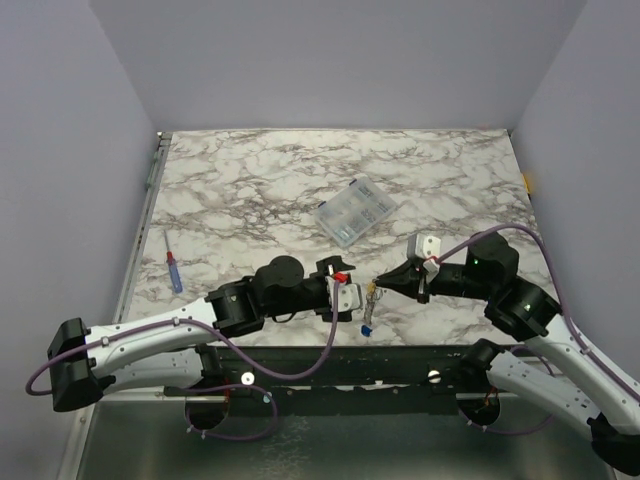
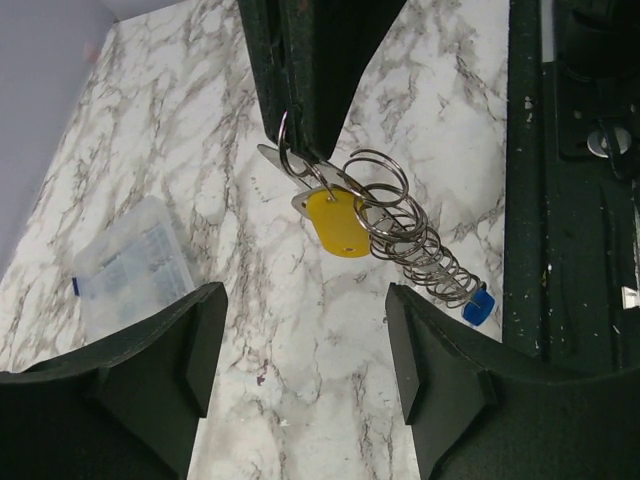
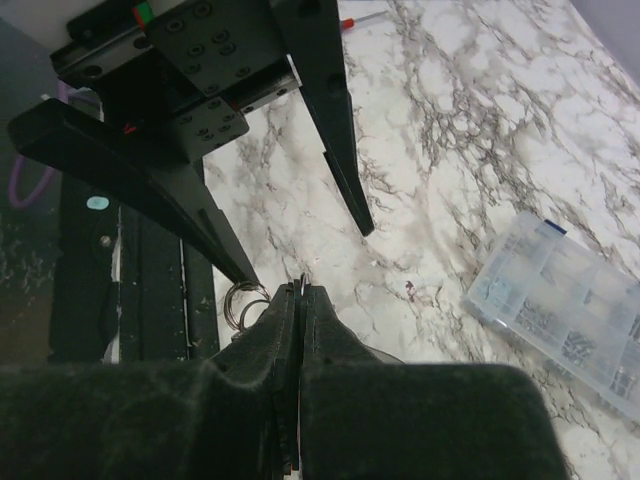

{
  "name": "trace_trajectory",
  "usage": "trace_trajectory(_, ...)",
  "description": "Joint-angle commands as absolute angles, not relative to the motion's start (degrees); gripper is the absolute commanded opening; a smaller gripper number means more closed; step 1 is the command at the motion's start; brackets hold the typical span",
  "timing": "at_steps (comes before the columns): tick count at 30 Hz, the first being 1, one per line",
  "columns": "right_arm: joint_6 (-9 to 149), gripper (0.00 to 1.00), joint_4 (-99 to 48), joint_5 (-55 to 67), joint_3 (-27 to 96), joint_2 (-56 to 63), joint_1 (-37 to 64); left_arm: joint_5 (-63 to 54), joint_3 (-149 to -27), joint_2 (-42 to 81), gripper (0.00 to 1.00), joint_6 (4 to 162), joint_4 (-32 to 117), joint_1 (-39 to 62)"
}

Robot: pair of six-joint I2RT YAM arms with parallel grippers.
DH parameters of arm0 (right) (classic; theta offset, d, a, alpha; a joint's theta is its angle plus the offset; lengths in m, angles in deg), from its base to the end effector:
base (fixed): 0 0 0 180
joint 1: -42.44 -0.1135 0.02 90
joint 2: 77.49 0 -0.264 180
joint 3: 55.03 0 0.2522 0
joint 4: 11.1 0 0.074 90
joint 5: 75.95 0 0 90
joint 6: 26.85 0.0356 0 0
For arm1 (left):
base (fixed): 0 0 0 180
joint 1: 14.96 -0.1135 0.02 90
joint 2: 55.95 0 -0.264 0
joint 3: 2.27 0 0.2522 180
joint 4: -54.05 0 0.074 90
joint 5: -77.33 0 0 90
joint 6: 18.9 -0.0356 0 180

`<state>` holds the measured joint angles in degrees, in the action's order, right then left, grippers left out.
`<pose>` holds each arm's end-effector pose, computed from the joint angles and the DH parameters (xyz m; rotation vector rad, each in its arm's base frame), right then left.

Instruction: Put the keys on the keyring

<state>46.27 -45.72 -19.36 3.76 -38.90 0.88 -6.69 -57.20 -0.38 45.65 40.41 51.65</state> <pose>0.0998 0.1147 0.3394 -1.2519 1.3748 0.8310 0.0875 -0.2116 0.3014 1.3903 1.2363 -0.5989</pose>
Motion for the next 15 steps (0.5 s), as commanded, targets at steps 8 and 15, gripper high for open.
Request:
trace_trajectory(8, 41.44, 0.01, -52.31, -28.88, 7.85, -39.09, 1.0, 1.06, -60.66, 1.95, 0.67, 47.1, 39.5, 51.2)
trace_trajectory(15, 39.53, 0.01, -53.18, -30.17, 7.14, -39.7, 0.97, 7.03, -61.2, 0.78, 0.61, 49.03, 39.53, 49.84)
